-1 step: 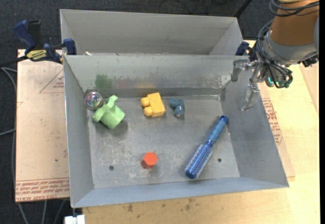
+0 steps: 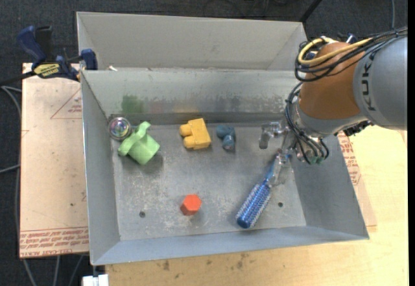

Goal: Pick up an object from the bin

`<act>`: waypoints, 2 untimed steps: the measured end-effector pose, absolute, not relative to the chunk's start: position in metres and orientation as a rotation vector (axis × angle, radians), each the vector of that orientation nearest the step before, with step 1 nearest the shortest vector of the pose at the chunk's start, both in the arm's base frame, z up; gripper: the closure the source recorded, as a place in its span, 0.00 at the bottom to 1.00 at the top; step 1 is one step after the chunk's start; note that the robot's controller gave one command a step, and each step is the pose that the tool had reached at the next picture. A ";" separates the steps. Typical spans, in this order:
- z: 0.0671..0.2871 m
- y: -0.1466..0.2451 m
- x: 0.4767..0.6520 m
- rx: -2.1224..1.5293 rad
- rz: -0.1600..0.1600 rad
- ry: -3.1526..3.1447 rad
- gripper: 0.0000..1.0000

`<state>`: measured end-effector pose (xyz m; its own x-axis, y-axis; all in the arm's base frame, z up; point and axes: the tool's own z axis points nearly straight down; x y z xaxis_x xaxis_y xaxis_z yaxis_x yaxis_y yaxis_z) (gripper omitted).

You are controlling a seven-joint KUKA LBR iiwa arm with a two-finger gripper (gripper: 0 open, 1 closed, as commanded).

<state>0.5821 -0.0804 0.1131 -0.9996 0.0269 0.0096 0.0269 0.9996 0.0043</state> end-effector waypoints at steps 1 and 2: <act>0.068 -0.081 0.534 0.695 -0.004 -3.061 0.00; 0.069 -0.081 0.535 0.701 -0.003 -3.063 1.00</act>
Offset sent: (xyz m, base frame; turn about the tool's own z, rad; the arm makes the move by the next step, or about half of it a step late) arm -0.0472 -0.0019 -0.0431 -0.4755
